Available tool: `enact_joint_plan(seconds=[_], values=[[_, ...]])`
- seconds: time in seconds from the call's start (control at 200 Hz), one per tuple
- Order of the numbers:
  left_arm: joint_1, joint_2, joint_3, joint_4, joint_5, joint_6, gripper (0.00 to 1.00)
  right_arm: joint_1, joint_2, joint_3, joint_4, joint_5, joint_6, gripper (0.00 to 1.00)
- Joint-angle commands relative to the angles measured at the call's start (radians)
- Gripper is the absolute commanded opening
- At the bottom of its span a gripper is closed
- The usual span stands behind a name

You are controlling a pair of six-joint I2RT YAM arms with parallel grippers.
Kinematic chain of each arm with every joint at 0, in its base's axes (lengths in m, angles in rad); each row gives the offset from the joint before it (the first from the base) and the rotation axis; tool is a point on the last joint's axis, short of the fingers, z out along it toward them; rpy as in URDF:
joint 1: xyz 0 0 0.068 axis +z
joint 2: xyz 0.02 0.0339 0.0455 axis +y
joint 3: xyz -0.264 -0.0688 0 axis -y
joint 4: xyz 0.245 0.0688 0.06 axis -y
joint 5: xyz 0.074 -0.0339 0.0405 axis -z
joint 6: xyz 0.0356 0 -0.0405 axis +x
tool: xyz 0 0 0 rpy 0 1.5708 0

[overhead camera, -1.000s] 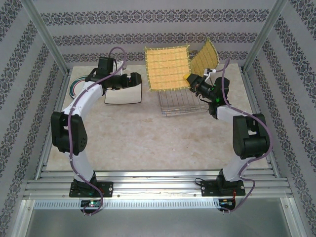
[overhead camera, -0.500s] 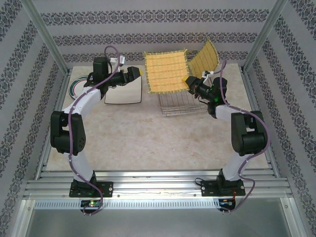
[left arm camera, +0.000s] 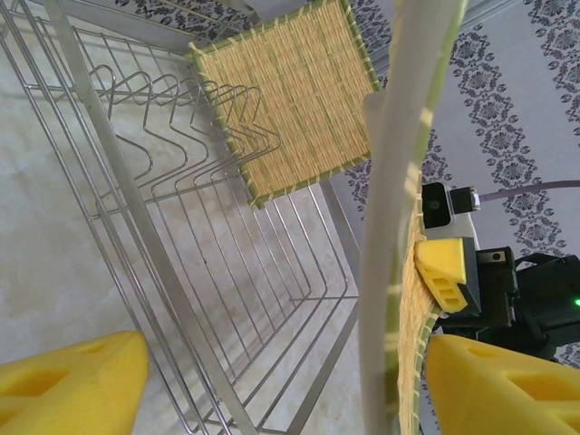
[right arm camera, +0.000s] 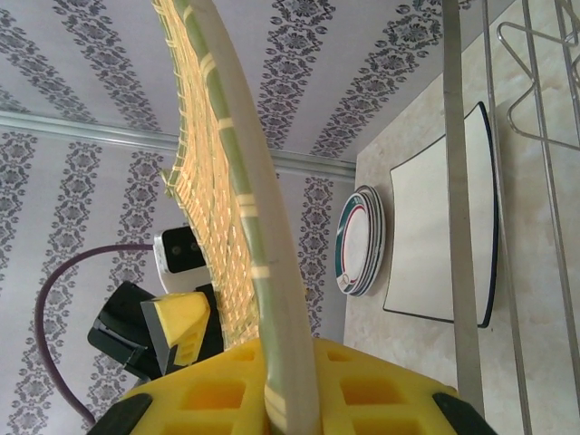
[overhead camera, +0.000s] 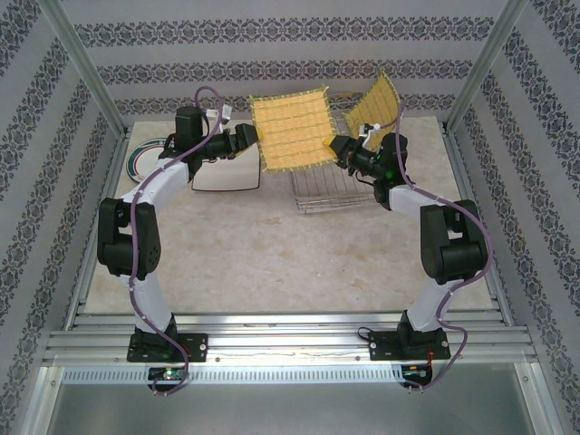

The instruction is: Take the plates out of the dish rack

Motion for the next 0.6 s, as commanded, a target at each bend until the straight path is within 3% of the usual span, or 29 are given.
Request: enact_joint_plan(seconds=[0.0,0.205,0.4,0.515,0.595], values=[[-0.011,0.008,0.011,0.042,0.025,-0.013,0.75,0.017,0.001,0.059,0.026,-0.024,-0.036,0.00],[-0.011,0.026,0.023,0.024,0.030,-0.030,0.53,0.028,0.000,0.079,-0.009,-0.028,-0.064,0.00],[-0.012,0.041,0.024,0.005,0.039,-0.030,0.39,0.031,0.002,0.093,-0.064,-0.040,-0.088,0.00],[-0.012,0.042,0.023,0.002,0.042,-0.031,0.21,0.035,0.005,0.099,-0.087,-0.042,-0.098,0.00],[-0.013,0.043,0.026,-0.004,0.046,-0.033,0.14,0.037,0.007,0.106,-0.108,-0.043,-0.107,0.00]])
